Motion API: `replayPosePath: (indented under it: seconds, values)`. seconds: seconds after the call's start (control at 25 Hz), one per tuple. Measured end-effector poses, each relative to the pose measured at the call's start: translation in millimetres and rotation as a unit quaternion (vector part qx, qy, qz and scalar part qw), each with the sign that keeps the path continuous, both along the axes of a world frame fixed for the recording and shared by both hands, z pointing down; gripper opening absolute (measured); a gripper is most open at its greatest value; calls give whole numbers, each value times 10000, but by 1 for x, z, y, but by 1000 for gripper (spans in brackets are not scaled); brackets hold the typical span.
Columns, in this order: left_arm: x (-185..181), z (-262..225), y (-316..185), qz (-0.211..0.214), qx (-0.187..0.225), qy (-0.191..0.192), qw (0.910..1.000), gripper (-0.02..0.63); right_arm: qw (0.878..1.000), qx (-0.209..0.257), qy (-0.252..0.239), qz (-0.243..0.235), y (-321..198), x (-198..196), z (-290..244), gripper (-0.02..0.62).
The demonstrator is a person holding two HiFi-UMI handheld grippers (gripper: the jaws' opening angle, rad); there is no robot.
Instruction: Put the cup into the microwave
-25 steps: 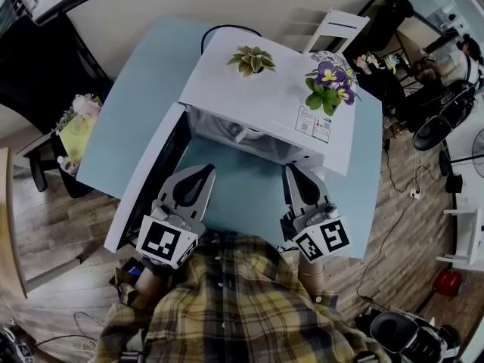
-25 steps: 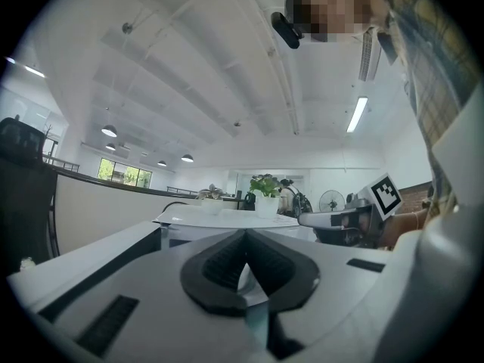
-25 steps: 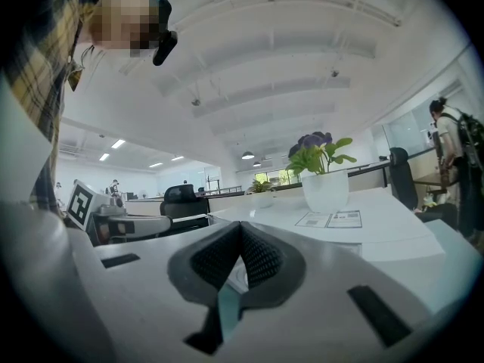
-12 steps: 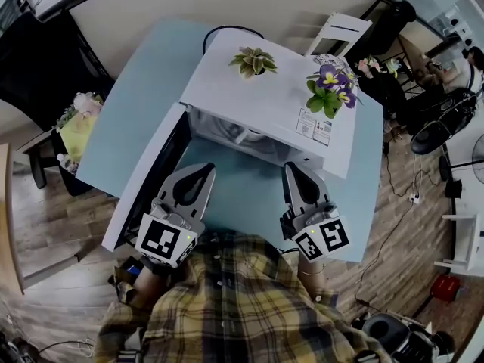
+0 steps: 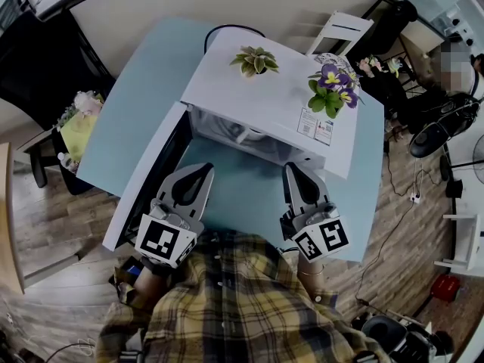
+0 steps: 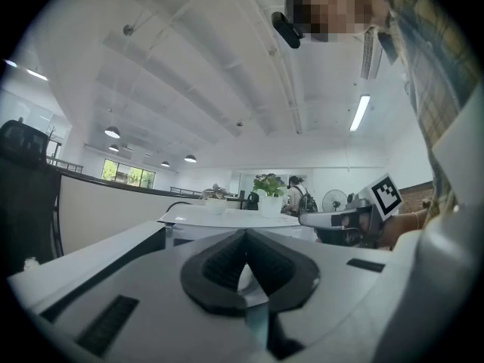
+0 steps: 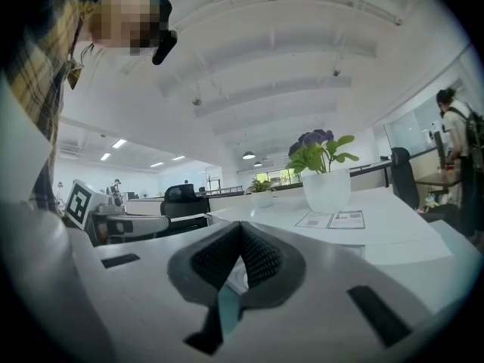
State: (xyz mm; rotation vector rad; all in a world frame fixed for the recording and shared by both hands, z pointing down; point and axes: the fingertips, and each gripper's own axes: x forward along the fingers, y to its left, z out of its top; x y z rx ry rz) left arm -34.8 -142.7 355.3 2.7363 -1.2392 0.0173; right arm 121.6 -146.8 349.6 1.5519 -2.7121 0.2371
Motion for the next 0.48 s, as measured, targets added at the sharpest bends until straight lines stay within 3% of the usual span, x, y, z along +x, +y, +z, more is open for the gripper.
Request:
replayPosePath:
  seconds: [0.48]
  values:
    - [-2,2,1,-29,-52,25,10000,-8,10000,-22,-43,45,0,0,2,2]
